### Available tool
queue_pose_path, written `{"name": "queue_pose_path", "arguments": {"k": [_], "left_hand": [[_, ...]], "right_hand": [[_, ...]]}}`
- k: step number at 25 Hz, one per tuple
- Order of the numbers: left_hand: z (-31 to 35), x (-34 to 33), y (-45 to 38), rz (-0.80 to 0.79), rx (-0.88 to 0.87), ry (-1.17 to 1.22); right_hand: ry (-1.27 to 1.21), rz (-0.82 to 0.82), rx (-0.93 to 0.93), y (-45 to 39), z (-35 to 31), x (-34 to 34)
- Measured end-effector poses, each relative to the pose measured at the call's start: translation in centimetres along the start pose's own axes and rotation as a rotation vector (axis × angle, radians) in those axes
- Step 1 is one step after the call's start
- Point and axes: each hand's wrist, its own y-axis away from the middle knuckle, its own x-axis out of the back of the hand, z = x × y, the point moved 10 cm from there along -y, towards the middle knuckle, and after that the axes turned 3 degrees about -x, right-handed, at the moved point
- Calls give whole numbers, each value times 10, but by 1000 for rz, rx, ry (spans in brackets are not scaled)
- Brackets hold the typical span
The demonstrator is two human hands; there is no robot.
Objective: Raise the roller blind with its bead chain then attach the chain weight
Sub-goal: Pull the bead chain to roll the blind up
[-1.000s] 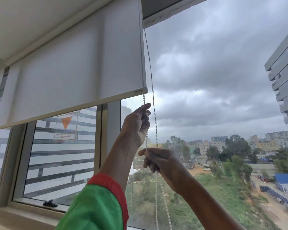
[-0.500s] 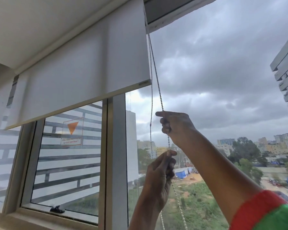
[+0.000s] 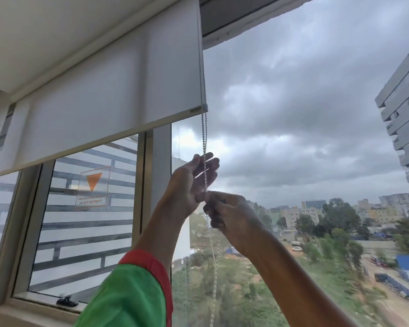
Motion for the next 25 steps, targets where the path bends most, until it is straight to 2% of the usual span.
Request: {"name": "queue_pose_path", "arguments": {"k": [5, 9, 11, 15, 19, 22, 25], "left_hand": [[-3, 3, -2, 52, -8, -48], [-7, -2, 15, 24, -77, -20], [-11, -7, 24, -1, -96, -15], [-30, -11, 40, -40, -96, 37], [-64, -7, 62, -96, -23, 66], [-79, 2, 70, -116, 14, -47], [-87, 15, 68, -125, 104, -236]], "right_hand": [[65, -60, -25, 12, 29, 1], [72, -218, -216, 14, 32, 8], [118, -150, -240, 4, 20, 24], [81, 66, -31, -23, -39, 34], [-140, 53, -7, -35, -70, 11], [-85, 140, -2, -32, -57, 15], [13, 113, 36, -25, -43, 18]]}}
